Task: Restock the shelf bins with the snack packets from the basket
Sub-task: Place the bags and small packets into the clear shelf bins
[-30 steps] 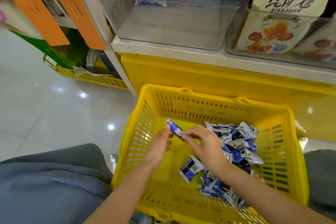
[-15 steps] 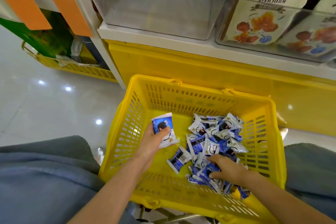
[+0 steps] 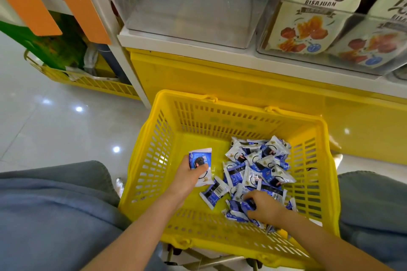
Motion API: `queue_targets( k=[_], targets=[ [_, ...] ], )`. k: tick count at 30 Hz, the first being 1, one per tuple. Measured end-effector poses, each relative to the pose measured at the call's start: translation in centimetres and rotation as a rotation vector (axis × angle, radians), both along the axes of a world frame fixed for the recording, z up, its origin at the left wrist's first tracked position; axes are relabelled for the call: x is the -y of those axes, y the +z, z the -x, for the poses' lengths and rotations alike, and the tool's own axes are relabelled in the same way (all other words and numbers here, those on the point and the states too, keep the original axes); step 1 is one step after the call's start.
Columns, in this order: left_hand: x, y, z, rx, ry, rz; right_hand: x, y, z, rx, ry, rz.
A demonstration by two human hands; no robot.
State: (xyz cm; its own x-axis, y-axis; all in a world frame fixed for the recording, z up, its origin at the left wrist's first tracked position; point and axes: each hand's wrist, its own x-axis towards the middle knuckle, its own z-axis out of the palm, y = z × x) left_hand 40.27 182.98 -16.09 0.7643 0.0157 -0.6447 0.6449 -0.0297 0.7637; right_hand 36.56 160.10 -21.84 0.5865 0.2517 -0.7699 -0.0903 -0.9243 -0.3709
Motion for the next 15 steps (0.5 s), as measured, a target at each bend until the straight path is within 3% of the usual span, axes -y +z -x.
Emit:
queue_targets(
  k=[10, 15],
  targets=[
    [0.2, 0.6, 1.1, -0.004, -0.096, -0.082, 0.3, 1.7, 0.5, -0.075, -0.144, -0.1],
    [0.9, 1.1, 2.0, -0.008, -0.172, -0.138, -1.6, 5.0, -1.2, 0.044, -0.429, -0.296]
  ],
)
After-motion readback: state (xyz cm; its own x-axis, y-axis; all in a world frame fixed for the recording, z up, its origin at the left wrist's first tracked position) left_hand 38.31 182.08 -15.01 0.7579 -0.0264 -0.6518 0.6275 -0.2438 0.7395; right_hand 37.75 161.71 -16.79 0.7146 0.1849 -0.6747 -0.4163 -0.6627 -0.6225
